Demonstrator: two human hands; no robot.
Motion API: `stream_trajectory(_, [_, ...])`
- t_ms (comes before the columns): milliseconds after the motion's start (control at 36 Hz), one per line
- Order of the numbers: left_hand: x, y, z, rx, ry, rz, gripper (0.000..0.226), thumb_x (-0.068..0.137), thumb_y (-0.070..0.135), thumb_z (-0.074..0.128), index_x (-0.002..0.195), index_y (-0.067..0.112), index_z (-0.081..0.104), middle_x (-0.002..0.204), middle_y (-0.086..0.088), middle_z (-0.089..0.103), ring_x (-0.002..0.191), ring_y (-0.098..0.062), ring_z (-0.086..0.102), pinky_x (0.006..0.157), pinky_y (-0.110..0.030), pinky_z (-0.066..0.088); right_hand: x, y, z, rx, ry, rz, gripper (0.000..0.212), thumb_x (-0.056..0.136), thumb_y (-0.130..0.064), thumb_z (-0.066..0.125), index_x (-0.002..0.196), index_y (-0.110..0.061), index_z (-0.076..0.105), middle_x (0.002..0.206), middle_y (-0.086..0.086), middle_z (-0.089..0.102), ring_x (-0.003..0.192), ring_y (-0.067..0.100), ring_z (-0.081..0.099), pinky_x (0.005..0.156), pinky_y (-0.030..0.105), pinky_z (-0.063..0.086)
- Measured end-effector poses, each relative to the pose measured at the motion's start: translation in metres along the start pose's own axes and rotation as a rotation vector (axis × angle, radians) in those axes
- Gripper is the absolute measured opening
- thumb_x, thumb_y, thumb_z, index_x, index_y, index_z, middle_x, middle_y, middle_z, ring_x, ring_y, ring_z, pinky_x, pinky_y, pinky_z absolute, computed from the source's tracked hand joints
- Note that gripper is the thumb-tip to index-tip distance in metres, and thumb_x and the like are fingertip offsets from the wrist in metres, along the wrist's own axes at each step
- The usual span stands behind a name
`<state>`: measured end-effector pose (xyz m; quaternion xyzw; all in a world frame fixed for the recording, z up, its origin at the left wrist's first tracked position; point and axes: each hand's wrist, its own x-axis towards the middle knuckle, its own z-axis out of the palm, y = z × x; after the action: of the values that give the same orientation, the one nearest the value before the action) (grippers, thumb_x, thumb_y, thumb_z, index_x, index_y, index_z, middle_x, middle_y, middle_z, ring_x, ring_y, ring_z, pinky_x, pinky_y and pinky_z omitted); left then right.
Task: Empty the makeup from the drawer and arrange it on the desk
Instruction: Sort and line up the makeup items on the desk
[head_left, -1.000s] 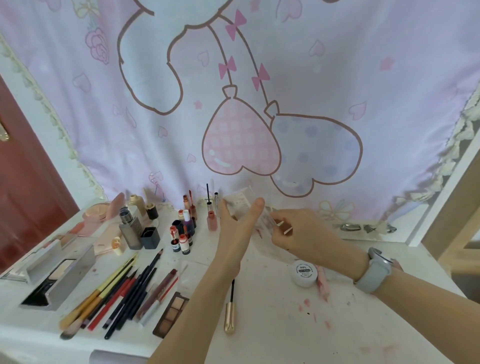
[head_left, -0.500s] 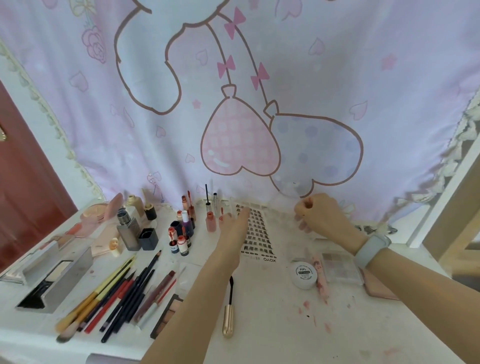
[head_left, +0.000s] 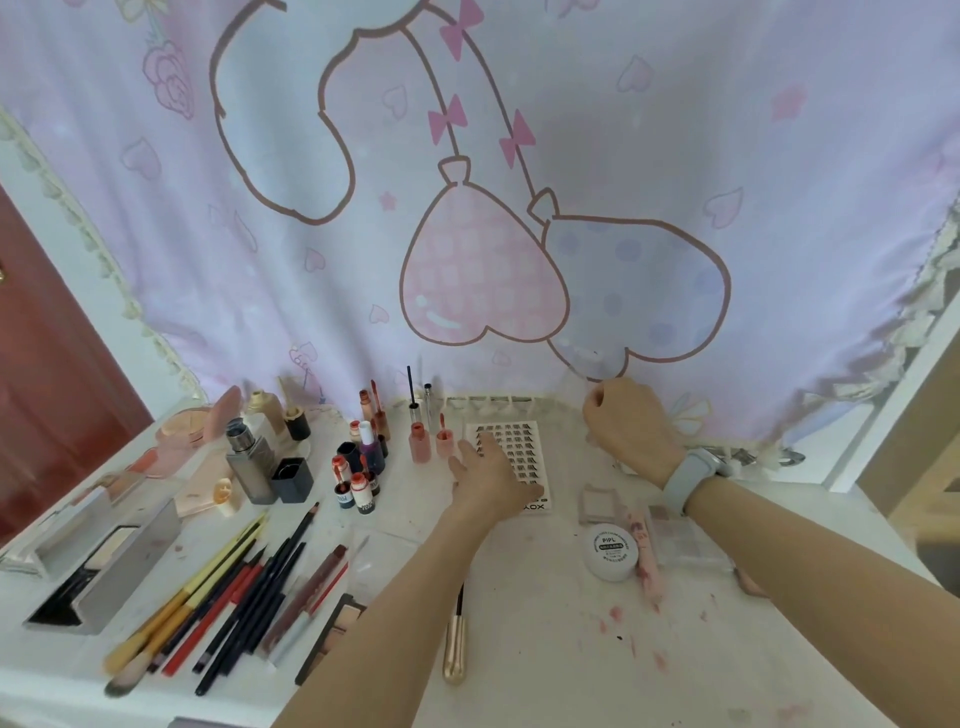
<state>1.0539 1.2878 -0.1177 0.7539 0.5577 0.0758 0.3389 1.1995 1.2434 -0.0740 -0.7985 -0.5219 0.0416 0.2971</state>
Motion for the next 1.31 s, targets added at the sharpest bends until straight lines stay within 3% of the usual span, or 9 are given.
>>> stream_trajectory(83, [0.002,-0.003,0.000,0.025,-0.075,0.025,0.113,0.078,0.040,0.072,0.148,0.011,-0.012,0.154,-0.018,-0.007,0.142,-0.037,-0.004,0.115,-0.048,0.013,0.000,0.004,0.004,-0.022,0.054,-0.032,0.023,0.093,-0.011,0.042,0.084,0.002,0.058,0.082,0.019,0.063,0.084,0.036,0.062,0.072,0.038,0.045])
stream_trajectory(194, [0.003,-0.008,-0.002,0.043,-0.121,0.051,0.123,0.071,0.031,0.080,0.148,0.016,-0.014,0.154,-0.017,-0.016,0.143,-0.034,-0.006,0.116,-0.049,0.012,-0.006,0.011,0.006,-0.084,0.132,-0.140,0.027,0.095,-0.016,0.044,0.115,-0.001,0.057,0.109,0.015,0.063,0.095,0.033,0.059,0.084,0.038,0.044])
stream_trajectory(306, [0.005,-0.016,0.000,0.104,-0.109,0.089,0.122,0.071,0.020,0.080,0.148,0.017,-0.014,0.153,-0.018,-0.017,0.144,-0.034,0.000,0.115,-0.046,0.018,-0.020,0.022,-0.001,-0.180,0.269,-0.480,0.016,0.085,-0.007,0.061,0.098,0.000,0.065,0.106,0.017,0.061,0.087,0.035,0.062,0.072,0.039,0.052])
stream_trajectory(472, [0.011,-0.020,0.004,0.123,-0.024,0.154,0.113,0.073,0.019,0.077,0.149,0.013,-0.006,0.154,-0.017,-0.003,0.142,-0.032,0.014,0.112,-0.041,0.027,-0.032,0.047,-0.012,-0.453,0.118,-0.787,0.023,0.072,-0.015,0.075,0.093,-0.006,0.071,0.101,0.014,0.067,0.098,0.033,0.064,0.077,0.044,0.055])
stream_trajectory(694, [0.015,-0.016,0.004,0.196,-0.008,0.195,0.104,0.077,0.021,0.074,0.149,0.015,-0.001,0.156,-0.013,0.001,0.141,-0.030,0.016,0.112,-0.041,0.026,-0.033,0.049,-0.013,-0.506,0.132,-0.792,0.027,0.067,-0.020,0.081,0.089,-0.007,0.072,0.103,0.015,0.068,0.100,0.032,0.064,0.082,0.043,0.054])
stream_trajectory(833, [0.006,-0.015,0.003,0.382,0.082,0.276,0.086,0.081,0.025,0.069,0.147,0.015,0.015,0.156,-0.011,0.010,0.141,-0.029,0.012,0.112,-0.044,0.023,-0.038,0.048,-0.012,-0.424,0.242,-0.831,0.028,0.078,-0.016,0.064,0.104,-0.006,0.068,0.121,0.017,0.060,0.107,0.034,0.059,0.086,0.045,0.049])
stream_trajectory(944, [-0.013,-0.016,0.005,0.353,0.164,0.370,0.067,0.089,0.028,0.059,0.146,0.016,0.024,0.155,-0.008,0.015,0.142,-0.025,0.014,0.113,-0.042,0.023,-0.059,0.050,-0.012,-0.263,0.398,-0.888,0.018,0.082,-0.012,0.053,0.093,-0.006,0.066,0.099,0.011,0.063,0.086,0.028,0.058,0.074,0.035,0.042])
stream_trajectory(1167, [-0.060,-0.029,0.031,0.361,0.211,0.507,0.045,0.096,0.030,0.046,0.139,0.018,0.040,0.146,0.001,0.035,0.135,-0.017,0.028,0.104,-0.033,0.031,-0.104,0.065,0.010,-0.485,0.062,-0.681,0.036,0.073,-0.044,0.065,0.098,-0.019,0.070,0.093,-0.001,0.067,0.086,0.024,0.064,0.070,0.036,0.046])
stream_trajectory(1306, [-0.075,-0.032,0.048,0.412,0.077,0.528,0.043,0.096,0.032,0.043,0.137,0.016,0.043,0.145,-0.002,0.038,0.134,-0.022,0.031,0.105,-0.036,0.031,-0.109,0.065,0.018,-0.531,0.047,-0.701,0.045,0.062,-0.040,0.077,0.099,-0.015,0.070,0.087,0.000,0.068,0.081,0.025,0.063,0.064,0.037,0.045])
